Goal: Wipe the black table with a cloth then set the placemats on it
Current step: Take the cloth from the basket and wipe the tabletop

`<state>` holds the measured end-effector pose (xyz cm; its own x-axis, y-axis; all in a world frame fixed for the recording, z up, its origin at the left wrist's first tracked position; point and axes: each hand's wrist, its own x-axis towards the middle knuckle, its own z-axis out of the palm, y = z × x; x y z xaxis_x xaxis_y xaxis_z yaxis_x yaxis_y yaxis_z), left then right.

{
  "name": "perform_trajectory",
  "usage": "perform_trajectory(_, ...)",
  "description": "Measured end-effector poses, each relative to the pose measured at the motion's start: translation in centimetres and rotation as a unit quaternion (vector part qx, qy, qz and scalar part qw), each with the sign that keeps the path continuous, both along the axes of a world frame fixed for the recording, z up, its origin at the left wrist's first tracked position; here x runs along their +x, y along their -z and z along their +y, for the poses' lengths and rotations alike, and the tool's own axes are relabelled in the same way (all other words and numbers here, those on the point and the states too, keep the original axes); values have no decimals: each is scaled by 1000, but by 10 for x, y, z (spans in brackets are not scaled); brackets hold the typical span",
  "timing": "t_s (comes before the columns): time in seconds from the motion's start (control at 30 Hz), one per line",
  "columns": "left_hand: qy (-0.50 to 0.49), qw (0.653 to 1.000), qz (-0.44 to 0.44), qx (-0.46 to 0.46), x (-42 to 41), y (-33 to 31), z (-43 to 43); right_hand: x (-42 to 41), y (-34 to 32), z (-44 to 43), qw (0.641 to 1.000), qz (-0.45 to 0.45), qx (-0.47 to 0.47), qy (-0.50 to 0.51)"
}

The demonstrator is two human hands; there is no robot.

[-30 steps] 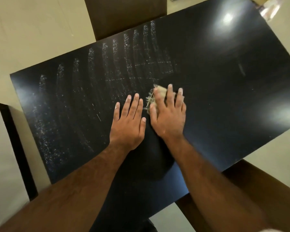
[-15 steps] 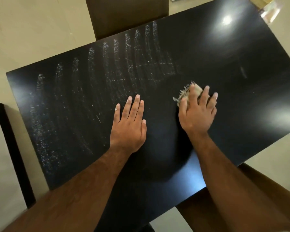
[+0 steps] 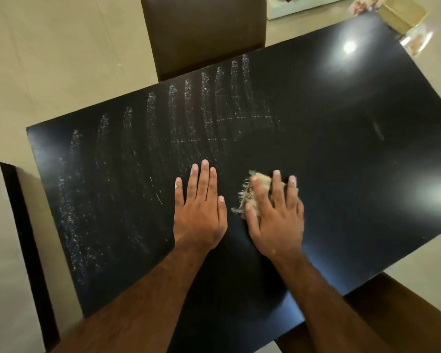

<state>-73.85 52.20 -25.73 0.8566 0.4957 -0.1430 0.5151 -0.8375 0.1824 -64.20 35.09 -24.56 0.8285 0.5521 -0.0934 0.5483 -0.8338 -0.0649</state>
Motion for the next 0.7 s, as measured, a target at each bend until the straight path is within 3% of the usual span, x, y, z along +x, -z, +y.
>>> perform_trajectory(0.13,-4,1000,6,-9,3,0,0,88,11,21,989,-41,28,137)
perform_trajectory(0.27,-3,1000,2,-3,4,1,0,149,16,87,986,-49,53,153)
perform_trajectory(0.4,-2,1000,6,4,3,0,0,112,8,135,996,-38,58,63)
perform_trajectory(0.53,20,1000,6,6,4,0,7,38,1,102,998,-7,47,-30)
perform_trajectory(0.7,41,999,-9,10,13,0,23,14,-1,13,1000,-1,3,6)
